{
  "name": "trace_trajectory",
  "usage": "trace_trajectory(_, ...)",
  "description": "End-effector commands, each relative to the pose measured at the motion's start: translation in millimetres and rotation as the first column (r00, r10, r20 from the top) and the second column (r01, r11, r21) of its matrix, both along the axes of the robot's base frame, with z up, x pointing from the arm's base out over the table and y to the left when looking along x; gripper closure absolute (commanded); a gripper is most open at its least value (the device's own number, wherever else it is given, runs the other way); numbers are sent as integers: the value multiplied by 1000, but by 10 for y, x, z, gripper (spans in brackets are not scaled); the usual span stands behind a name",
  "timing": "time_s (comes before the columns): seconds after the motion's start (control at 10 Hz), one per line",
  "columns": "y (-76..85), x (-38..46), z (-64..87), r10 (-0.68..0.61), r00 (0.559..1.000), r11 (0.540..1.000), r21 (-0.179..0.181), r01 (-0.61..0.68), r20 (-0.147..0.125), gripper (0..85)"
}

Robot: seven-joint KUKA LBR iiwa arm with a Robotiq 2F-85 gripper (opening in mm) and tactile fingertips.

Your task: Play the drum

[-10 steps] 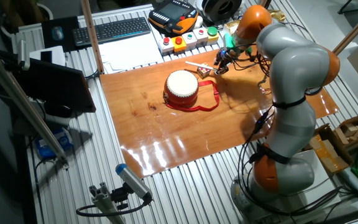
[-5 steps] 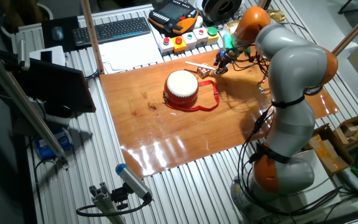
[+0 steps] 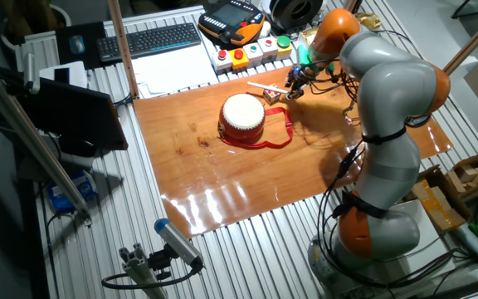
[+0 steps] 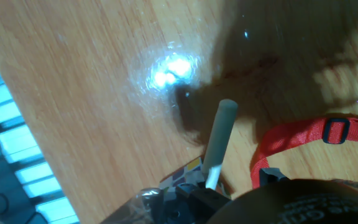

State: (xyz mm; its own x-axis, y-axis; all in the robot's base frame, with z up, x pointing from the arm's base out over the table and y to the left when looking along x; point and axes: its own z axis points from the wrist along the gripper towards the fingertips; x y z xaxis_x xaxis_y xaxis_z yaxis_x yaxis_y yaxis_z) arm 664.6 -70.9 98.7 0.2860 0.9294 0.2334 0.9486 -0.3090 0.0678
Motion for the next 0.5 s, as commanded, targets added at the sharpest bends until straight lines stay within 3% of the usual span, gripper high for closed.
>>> trace_trajectory(0.0,-8,13,5,-18,1000,1000,2,18,0,370)
trace_trajectory(0.4,-78,23,-75,-65,998,998,16,65,2,390)
